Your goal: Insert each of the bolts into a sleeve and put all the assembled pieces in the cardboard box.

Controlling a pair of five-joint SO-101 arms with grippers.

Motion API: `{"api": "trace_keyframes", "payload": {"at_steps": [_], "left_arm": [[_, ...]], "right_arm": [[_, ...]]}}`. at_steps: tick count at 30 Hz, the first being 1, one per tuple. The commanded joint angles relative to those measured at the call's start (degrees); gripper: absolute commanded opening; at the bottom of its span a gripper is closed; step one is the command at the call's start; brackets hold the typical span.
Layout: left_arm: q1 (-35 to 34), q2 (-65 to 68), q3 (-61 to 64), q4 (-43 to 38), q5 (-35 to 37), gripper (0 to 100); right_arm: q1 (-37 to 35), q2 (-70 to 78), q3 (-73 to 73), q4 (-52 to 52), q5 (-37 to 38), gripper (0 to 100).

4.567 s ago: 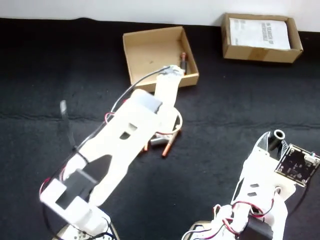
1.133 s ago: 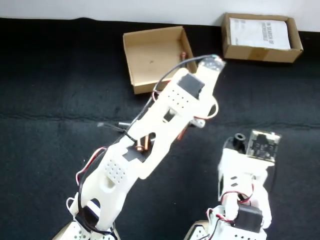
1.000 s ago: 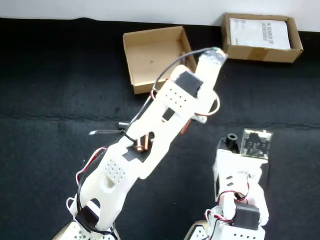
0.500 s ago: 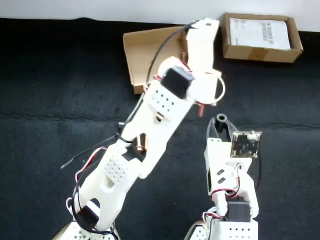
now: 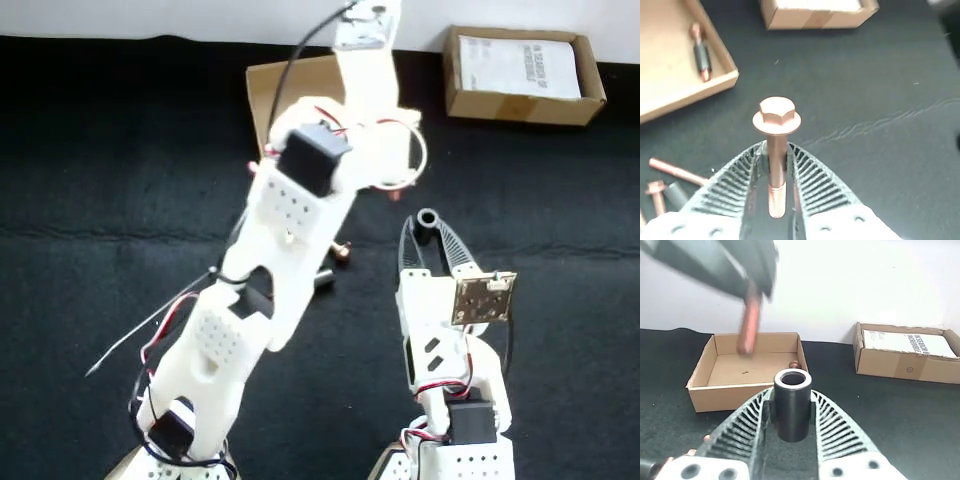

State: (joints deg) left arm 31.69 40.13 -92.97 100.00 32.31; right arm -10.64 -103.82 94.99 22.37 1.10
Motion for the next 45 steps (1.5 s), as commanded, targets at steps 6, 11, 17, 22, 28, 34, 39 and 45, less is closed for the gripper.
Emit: {"api": "trace_keyframes", "payload": {"at_steps": [6,11,17,22,28,34,39,45], "left_arm": [[-0.8,-11.7,-2.1,0.4,-7.4,1],[-1.1,-14.9,-2.1,0.5,-10.8,1],[-3.5,-20.6,-2.1,0.9,-15.7,1],[-7.1,-26.4,-2.0,1.0,-22.5,1],[-13.8,-32.6,-1.8,1.0,-27.6,1],[-15.6,-40.6,6.1,1.3,-28.0,1],[-15.3,-53.6,26.2,1.1,-28.0,1],[-15.3,-63.3,47.4,0.0,-27.9,1]], "right_arm": [[-0.2,-0.8,8.1,-1.2,0.2,0.6],[-0.2,-0.8,8.1,-1.2,0.2,0.6],[-0.2,-0.8,8.1,-1.2,0.2,0.6],[-0.2,-0.8,8.1,-1.2,0.2,0.6],[-0.2,-0.8,8.1,-1.2,0.2,0.6],[-0.2,-0.8,8.1,-1.2,0.2,0.6],[-0.2,-0.8,8.1,-1.2,0.2,0.6],[-0.3,-0.7,8.2,-1.2,0.2,0.6]]}}
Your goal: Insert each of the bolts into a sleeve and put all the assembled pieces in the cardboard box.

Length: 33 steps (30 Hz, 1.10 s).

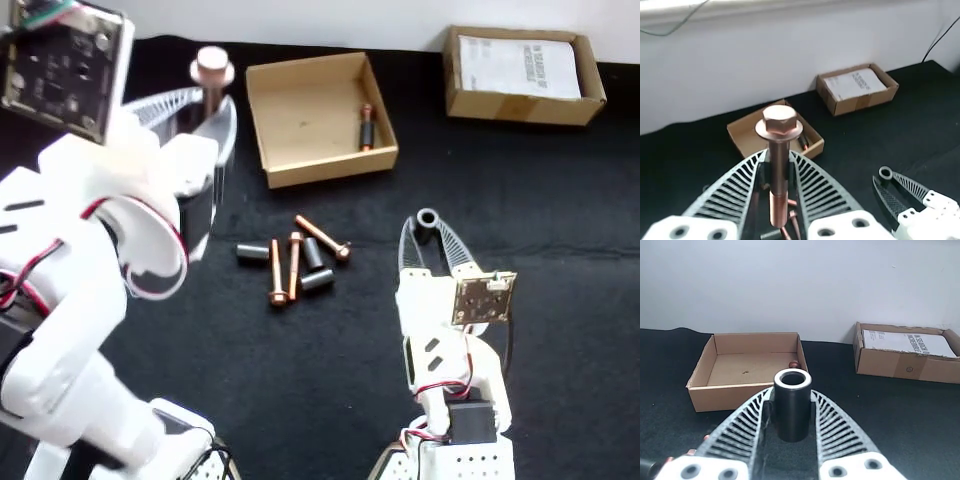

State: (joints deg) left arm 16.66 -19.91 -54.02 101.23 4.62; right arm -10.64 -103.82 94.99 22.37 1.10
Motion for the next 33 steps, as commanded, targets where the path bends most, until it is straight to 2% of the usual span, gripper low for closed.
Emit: {"api": "trace_keyframes", "payload": {"at_steps": [1,10,15,20,25,33], "left_arm": [[-0.3,-3.7,11.0,-2.3,-0.2,1],[-0.1,-4.4,29.8,-18.1,0.0,1],[4.4,-4.5,39.5,-25.9,0.1,1],[9.7,-4.5,47.5,-34.5,6.8,1],[13.1,-4.5,55.4,-46.7,10.3,1],[13.2,-4.5,65.7,-65.0,18.0,1]], "right_arm": [[-0.5,-0.6,8.2,-1.2,0.2,0.6],[-2.4,-0.5,8.2,-1.2,0.2,0.6],[-2.4,-0.7,8.2,-1.2,0.2,0.6],[-2.7,-0.7,8.2,-1.2,0.2,0.6],[-2.7,-0.8,8.2,-1.2,0.2,0.6],[-2.7,-0.8,8.2,-1.2,0.2,0.6]]}}
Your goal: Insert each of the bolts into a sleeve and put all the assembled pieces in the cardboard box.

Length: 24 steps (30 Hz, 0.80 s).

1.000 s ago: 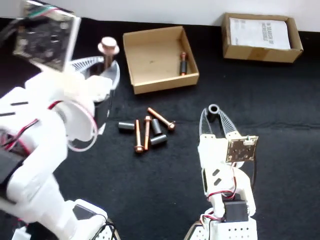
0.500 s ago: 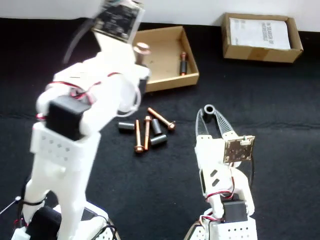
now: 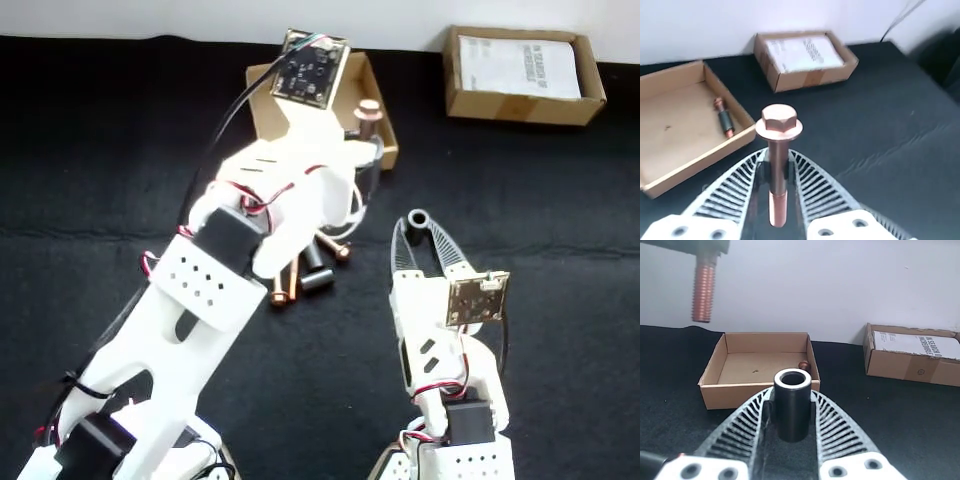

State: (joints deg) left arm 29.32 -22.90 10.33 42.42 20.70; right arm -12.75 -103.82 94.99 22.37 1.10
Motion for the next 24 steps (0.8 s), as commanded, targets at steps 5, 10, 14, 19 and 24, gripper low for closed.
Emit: {"api": "trace_keyframes", "payload": {"at_steps": [5,10,14,19,24], "left_arm": [[3.2,-1.6,5.4,-12.5,2.0,1],[8.3,-1.6,6.9,-14.9,2.0,1],[10.9,-1.4,7.0,-15.5,2.0,1],[11.3,-1.2,7.0,-15.5,1.7,1],[11.0,-1.2,7.2,-15.4,1.7,1]], "right_arm": [[-0.6,-0.8,8.2,-1.2,0.2,0.6],[-2.0,-0.7,8.2,-1.2,0.2,0.6],[-2.7,-0.7,8.2,-1.2,0.2,0.6],[-2.7,-0.8,8.2,-1.2,0.2,0.6],[-2.7,-0.8,8.2,-1.2,0.2,0.6]]}}
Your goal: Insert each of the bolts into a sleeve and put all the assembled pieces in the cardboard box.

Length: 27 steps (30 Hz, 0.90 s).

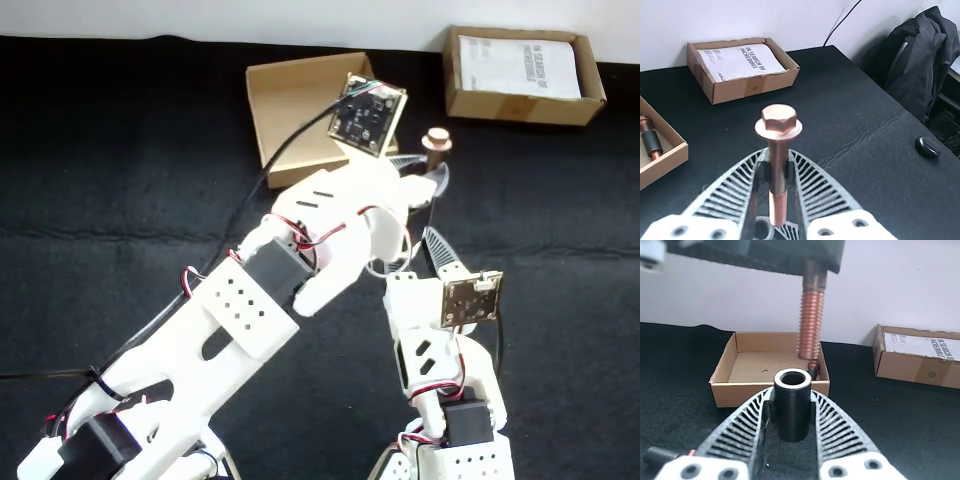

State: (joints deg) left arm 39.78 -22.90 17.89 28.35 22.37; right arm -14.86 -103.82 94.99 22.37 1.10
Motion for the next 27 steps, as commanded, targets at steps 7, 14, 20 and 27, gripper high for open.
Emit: {"api": "trace_keyframes", "payload": {"at_steps": [7,14,20,27], "left_arm": [[0.6,-1.5,4.2,-1.5,-0.3,1],[0.6,-1.6,9.6,-10.8,-7.6,1],[0.7,-1.6,11.6,-12.7,-8.2,1],[0.9,-1.6,15.7,-12.8,-7.9,1]], "right_arm": [[-0.4,-0.8,8.0,-1.2,0.2,0.6],[-0.4,-0.8,7.8,-1.2,0.2,0.6],[-0.4,-0.8,7.8,-1.2,0.2,0.6],[-0.4,-0.8,7.8,-1.2,0.2,0.6]]}}
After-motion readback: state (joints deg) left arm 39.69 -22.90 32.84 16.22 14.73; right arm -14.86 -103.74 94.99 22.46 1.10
